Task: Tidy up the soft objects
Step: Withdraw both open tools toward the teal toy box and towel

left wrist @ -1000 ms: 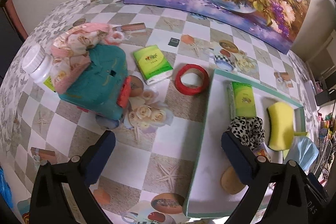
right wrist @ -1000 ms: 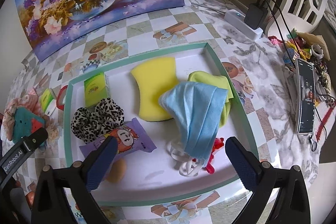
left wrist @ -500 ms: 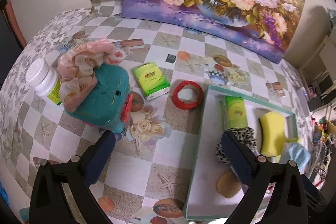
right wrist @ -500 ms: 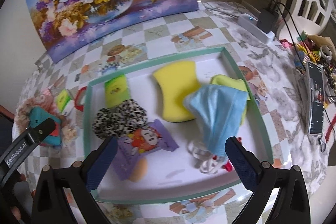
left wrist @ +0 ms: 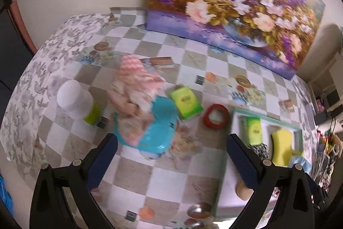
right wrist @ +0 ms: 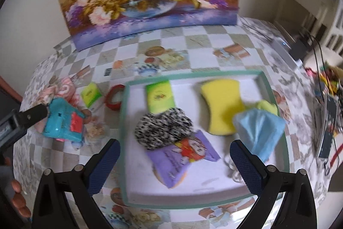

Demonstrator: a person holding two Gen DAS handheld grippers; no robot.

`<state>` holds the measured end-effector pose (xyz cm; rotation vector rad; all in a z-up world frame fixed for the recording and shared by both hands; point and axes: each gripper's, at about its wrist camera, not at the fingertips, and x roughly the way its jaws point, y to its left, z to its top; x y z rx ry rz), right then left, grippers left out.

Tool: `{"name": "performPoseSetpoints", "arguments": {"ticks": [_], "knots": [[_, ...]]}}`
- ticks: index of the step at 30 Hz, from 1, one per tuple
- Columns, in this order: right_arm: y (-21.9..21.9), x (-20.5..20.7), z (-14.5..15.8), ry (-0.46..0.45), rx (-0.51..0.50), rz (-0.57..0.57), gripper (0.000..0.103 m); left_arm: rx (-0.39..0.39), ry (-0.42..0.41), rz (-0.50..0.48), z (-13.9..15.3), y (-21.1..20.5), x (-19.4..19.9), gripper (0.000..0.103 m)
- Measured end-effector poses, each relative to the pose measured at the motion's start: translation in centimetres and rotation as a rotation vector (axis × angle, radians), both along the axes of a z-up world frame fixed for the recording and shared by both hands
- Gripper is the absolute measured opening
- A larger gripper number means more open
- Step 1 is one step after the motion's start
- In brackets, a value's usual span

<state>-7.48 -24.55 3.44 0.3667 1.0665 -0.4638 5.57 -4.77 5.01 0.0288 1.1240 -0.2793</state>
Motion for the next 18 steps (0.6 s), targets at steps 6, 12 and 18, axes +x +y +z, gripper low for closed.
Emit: {"name": "performPoseSetpoints", "arguments": {"ticks": [6, 12, 18], "knots": [[1.0, 3.6, 1.1, 0.025, -0.019, 0.049, 0.103, 0.035, 0.016, 0.067, -0.4, 2.1, 3.2, 0.101], [2.8, 7.6, 1.1, 0.023, -0.035, 0.158, 0.103, 0.039, 0.002, 0.085, -0.5, 2.7, 5.5, 0.101], [4.3, 10.8, -0.8, 0.033, -0.026, 0.244, 0.103, 0.006, 0.057, 0.085, -2.3, 3.0, 6.6, 0.092]]}}
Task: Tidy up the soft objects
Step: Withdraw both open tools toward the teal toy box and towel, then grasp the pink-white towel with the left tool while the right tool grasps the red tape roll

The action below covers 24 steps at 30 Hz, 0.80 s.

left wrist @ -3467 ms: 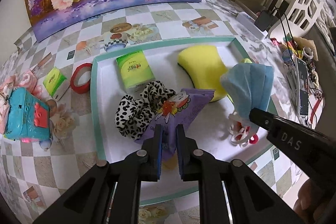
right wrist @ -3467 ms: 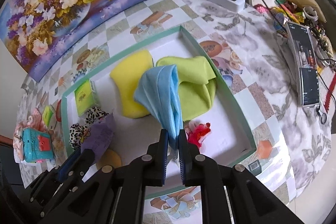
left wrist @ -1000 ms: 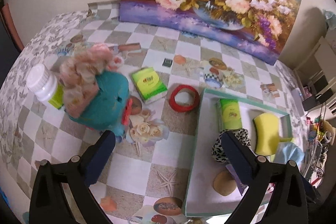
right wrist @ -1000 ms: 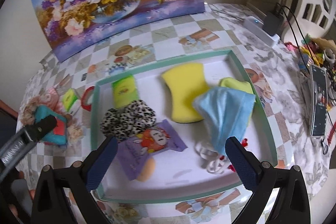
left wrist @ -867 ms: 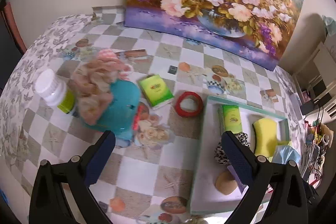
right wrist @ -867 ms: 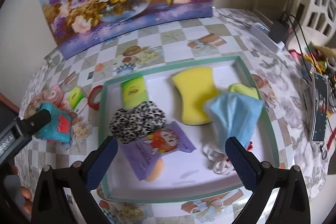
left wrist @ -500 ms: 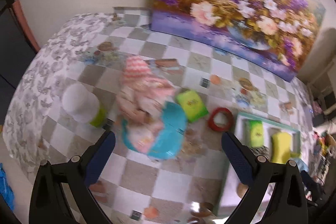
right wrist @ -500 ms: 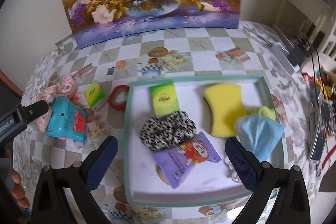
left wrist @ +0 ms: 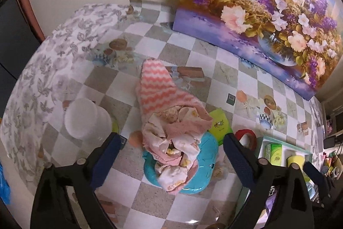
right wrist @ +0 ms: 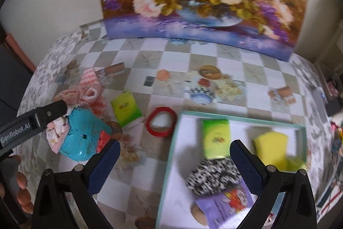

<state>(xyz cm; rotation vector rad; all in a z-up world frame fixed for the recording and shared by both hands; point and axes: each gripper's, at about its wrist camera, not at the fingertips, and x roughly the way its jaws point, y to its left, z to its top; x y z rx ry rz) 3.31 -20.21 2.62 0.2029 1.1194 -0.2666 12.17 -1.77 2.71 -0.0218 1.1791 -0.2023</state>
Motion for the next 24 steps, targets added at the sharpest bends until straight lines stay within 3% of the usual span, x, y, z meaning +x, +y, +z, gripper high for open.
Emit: {"name": "performPoseSetpoints", "arguments": {"ticks": [1, 3, 5, 10, 14, 24], "knots": [[0.1, 0.4, -0.5, 0.001, 0.006, 0.010, 0.103, 0.005, 0.007, -0.003, -0.3, -0.1, 0.1, 0.090], [0.3, 1.1, -1.5, 0.002, 0.026, 0.030, 0.103, 0.005, 0.030, -0.008, -1.1, -0.2, 0.3, 0.075], [0.3, 1.7, -2.4, 0.002, 0.053, 0.041, 0.096, -0.016, 0.052, -0.009, -1.7, -0.1, 0.5, 0.067], [1.0, 2.8, -4.2, 0.007, 0.090, 0.082, 0.078, -0.032, 0.049, -0.013, -1.8, 0.1, 0.6, 0.059], [1.4, 3.5, -5.3, 0.019, 0.099, 0.104, 0.058, -0.063, 0.057, -0.016, -2.1, 0.5, 0.9, 0.052], [2.3, 5.2, -7.8, 0.069, 0.056, 0.141, 0.036, -0.094, 0.051, -0.006, -2.1, 1.2, 1.4, 0.041]]}}
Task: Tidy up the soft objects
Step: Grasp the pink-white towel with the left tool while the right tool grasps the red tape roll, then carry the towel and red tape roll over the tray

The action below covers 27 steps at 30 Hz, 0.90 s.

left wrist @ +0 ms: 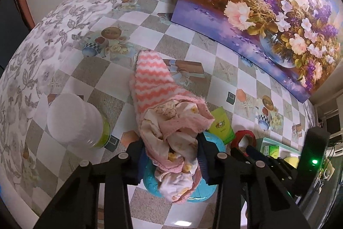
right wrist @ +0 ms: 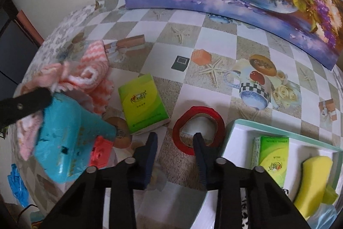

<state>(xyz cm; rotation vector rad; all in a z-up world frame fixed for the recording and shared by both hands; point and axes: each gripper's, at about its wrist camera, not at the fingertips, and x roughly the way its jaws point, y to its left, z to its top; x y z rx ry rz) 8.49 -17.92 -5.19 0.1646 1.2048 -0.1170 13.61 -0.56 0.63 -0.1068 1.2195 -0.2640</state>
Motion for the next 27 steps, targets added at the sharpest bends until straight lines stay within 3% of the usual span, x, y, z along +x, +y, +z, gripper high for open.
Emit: {"name": "performPoseSetpoints", "arguments": {"ticks": [9, 13, 20, 27], "knots": [[0.2, 1.0, -1.8, 0.017, -0.046, 0.007, 0.035, -0.011, 0.004, 0.005, 0.0, 0.2, 0.2, 0.041], [0.4, 1.2, -1.8, 0.009, -0.055, 0.014, 0.014, -0.008, 0.003, 0.006, 0.0, 0.3, 0.2, 0.041], [0.6, 0.6, -1.7, -0.003, -0.016, 0.002, 0.014, -0.016, -0.002, 0.001, 0.1, 0.3, 0.3, 0.035], [0.2, -0.6, -0.2, -0.030, 0.032, -0.025, 0.013, -0.024, -0.031, 0.015, 0.9, 0.7, 0.0, 0.022]]}}
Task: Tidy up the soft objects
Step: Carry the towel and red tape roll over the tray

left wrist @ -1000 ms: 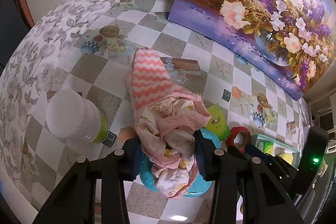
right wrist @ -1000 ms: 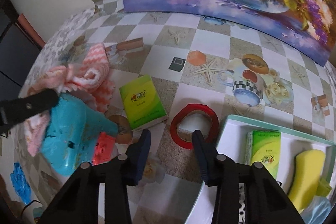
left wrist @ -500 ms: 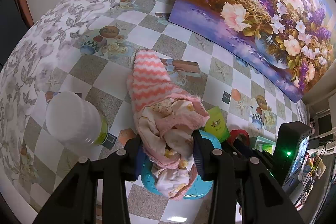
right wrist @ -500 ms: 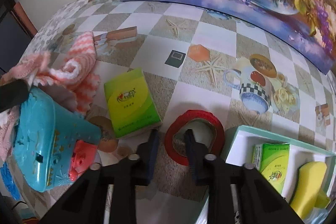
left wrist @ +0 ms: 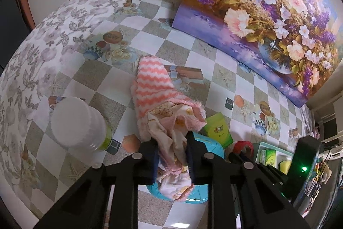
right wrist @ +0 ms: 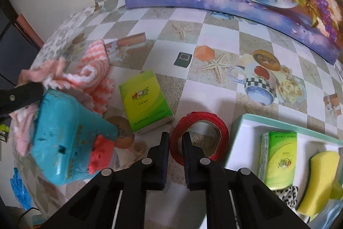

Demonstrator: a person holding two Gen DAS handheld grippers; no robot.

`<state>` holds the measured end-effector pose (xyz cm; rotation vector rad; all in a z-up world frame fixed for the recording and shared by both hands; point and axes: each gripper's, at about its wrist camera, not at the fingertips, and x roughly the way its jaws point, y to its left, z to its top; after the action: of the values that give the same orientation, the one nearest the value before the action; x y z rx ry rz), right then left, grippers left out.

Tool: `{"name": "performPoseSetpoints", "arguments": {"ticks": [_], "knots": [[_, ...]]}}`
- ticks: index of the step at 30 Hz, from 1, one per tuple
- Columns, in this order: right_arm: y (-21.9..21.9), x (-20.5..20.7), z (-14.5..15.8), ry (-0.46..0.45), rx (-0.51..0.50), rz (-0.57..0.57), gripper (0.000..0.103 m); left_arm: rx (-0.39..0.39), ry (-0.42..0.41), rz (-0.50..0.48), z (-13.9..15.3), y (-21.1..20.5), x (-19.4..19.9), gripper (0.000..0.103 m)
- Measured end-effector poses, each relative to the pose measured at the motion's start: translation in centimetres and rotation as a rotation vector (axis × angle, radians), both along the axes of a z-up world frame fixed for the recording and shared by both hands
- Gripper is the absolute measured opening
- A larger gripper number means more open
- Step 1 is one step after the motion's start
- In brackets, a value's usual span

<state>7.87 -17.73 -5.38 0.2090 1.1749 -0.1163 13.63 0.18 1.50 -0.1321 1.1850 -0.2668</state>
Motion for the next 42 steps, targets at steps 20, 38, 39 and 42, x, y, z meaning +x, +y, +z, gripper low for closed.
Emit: {"name": "performPoseSetpoints", "arguments": {"ticks": [20, 38, 39, 42], "knots": [[-2.9, -6.4, 7.9, -0.176, 0.096, -0.122, 0.013, -0.040, -0.126, -0.116, 5.1, -3.3, -4.2, 0.021], [-14.0, -12.2, 7.2, -0.146, 0.096, -0.423, 0.013, -0.013, -0.088, -0.358, 3.6, -15.3, -9.0, 0.021], [-14.4, -12.5, 7.1, -0.146, 0.098, -0.432, 0.013, -0.009, -0.083, -0.373, 3.3, -16.0, -9.3, 0.021], [-16.2, -13.5, 6.8, -0.144, 0.111, -0.472, 0.013, -0.005, -0.075, -0.405, 2.5, -17.7, -10.1, 0.021]]}}
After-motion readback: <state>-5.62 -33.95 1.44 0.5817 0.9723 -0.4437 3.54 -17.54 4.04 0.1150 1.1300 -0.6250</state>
